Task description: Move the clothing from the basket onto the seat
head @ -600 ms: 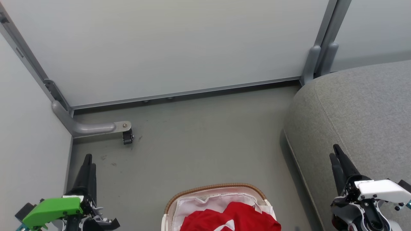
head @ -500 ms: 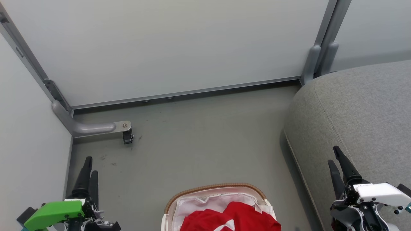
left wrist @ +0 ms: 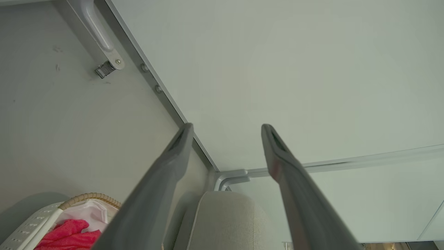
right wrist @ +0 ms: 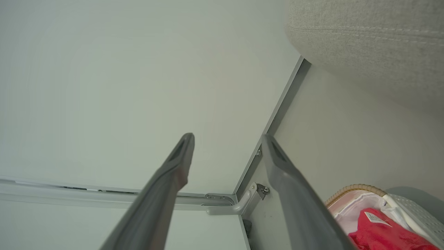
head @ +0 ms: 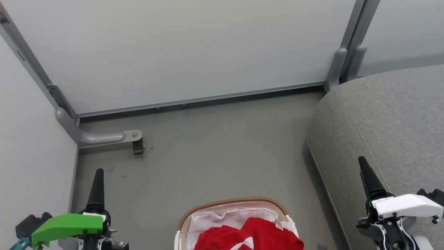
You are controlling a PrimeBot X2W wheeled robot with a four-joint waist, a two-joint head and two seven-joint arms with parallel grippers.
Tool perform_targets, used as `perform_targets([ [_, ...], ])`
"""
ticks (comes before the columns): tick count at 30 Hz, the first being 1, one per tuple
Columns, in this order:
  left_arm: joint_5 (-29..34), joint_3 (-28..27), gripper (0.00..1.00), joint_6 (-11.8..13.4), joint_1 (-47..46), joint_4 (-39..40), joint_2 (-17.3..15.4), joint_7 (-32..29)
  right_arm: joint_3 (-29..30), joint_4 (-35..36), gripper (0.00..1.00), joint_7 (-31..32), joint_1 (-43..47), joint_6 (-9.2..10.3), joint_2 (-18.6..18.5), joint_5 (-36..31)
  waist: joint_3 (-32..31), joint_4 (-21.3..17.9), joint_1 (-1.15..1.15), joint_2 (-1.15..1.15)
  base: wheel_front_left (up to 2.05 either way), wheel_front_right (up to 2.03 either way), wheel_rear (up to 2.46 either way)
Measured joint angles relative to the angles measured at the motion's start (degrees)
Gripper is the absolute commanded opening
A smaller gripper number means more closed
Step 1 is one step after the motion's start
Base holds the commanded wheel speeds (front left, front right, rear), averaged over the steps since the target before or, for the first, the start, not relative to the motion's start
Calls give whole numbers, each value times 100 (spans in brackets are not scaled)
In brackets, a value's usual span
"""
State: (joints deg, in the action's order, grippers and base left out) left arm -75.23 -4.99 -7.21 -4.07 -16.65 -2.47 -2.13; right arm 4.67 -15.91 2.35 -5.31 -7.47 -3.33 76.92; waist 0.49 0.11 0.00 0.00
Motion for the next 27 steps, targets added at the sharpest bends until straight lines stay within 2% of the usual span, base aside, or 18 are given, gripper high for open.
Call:
perform_targets([
  [12, 1475, 293, 100, 151, -7, 170, -59, 278, -261, 185, 100, -293, -70, 0, -126, -1295, 36, 9, 0, 0, 0, 0, 0],
  [27, 2818, 791, 100, 403, -12, 113, -265, 582, -524, 209, 100, -600, -115, 0, -289, -2608, 40, 51, 0, 0, 0, 0, 0],
])
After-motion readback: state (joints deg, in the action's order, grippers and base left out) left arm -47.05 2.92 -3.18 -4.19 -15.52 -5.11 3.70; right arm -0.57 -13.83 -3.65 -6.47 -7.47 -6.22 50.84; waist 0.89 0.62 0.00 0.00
